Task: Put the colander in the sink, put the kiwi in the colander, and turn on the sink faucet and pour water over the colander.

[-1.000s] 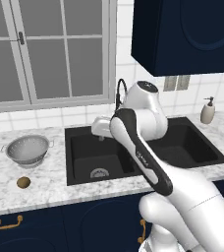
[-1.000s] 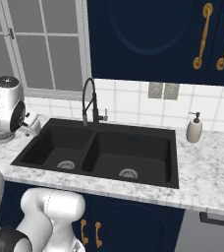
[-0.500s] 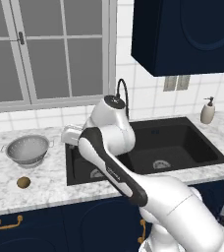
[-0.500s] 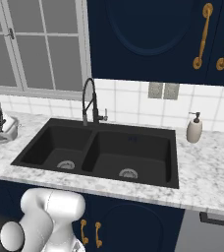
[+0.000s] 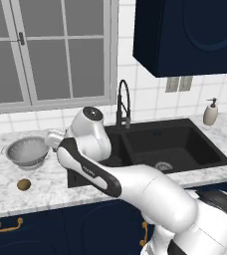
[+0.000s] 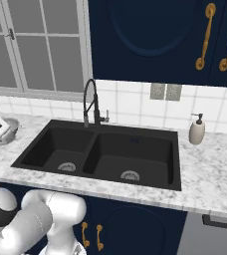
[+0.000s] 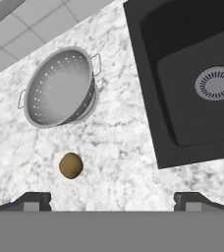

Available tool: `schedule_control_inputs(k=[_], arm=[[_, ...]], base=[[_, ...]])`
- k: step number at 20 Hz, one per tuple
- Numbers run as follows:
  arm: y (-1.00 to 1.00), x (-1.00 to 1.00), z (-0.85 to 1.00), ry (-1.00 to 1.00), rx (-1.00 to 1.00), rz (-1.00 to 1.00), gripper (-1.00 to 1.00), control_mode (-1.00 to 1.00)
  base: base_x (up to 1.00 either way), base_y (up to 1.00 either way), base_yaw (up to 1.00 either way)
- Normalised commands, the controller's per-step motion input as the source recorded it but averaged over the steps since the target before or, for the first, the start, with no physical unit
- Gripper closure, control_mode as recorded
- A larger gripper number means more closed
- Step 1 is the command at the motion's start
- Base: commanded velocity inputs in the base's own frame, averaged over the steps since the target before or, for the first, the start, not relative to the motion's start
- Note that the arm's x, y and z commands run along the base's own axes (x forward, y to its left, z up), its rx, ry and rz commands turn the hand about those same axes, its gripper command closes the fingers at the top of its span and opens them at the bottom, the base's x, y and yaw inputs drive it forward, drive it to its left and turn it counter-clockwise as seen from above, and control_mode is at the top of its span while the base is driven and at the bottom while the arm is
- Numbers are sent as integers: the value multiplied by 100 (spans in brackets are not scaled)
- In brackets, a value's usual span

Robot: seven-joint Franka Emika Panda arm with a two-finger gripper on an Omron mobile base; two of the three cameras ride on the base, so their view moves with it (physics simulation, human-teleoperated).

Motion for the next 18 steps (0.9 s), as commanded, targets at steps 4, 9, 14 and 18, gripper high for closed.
schedule_control_inputs(k=[4,9,14,18], arm=[[58,59,-9,10,0,-7,-100,-100],[34,54,-14,20,-1,-4,-100,-100],[19,37,-39,8,-5,-5,-100,-100],[22,20,-42,0,-5,-7,-100,-100]], base=[[0,0,0],[0,0,0],[0,0,0],[0,0,0]])
